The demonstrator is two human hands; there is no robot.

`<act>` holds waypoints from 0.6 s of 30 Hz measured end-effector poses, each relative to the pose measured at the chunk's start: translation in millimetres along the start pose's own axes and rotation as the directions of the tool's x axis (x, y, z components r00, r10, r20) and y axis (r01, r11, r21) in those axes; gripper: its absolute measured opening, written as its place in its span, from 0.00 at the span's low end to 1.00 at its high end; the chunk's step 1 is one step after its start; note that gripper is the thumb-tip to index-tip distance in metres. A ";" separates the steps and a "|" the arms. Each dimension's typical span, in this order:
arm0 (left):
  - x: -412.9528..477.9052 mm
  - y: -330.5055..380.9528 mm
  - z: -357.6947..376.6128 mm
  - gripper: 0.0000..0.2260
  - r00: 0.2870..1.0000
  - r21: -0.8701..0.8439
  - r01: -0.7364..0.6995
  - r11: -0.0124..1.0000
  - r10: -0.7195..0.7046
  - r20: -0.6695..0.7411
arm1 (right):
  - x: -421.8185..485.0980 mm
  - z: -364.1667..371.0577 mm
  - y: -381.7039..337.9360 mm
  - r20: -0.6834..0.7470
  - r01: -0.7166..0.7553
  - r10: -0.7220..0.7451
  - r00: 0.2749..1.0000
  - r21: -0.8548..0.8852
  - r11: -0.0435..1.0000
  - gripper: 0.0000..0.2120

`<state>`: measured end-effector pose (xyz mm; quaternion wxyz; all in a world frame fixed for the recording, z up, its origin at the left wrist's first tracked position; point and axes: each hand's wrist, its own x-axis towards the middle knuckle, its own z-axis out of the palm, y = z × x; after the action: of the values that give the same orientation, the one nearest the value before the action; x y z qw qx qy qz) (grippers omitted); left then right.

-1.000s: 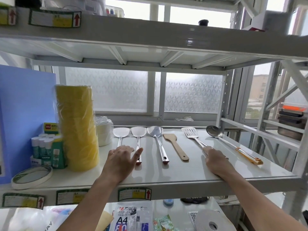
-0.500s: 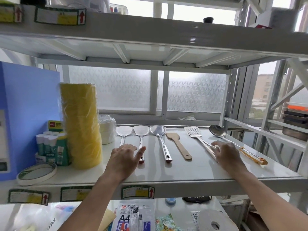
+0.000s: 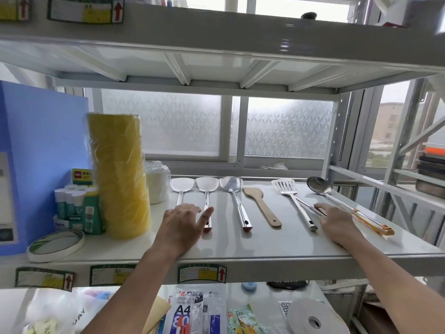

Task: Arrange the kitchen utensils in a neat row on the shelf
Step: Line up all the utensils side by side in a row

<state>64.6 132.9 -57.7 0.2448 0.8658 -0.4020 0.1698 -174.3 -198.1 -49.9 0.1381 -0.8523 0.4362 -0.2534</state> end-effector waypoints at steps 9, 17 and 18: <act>-1.1 1.5 -2.1 0.32 1.000 -0.005 -0.004 1.000 0.004 -0.004 | 11.4 9.2 11.5 -0.051 -0.074 0.070 0.996 -0.100 0.992 0.24; -2.4 3.3 -4.3 0.31 1.000 -0.005 -0.007 1.000 0.007 0.001 | -1.1 1.2 2.1 -0.141 -0.105 0.087 0.986 -0.123 0.987 0.14; -2.2 3.0 -3.7 0.31 1.000 -0.005 -0.007 1.000 0.007 0.000 | -2.5 -0.2 1.7 -0.146 -0.110 0.093 0.985 -0.109 0.988 0.12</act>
<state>60.6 134.6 -54.9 0.2463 0.8639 -0.4053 0.1697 -176.8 -197.0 -51.3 0.0699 -0.8155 0.5018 -0.2797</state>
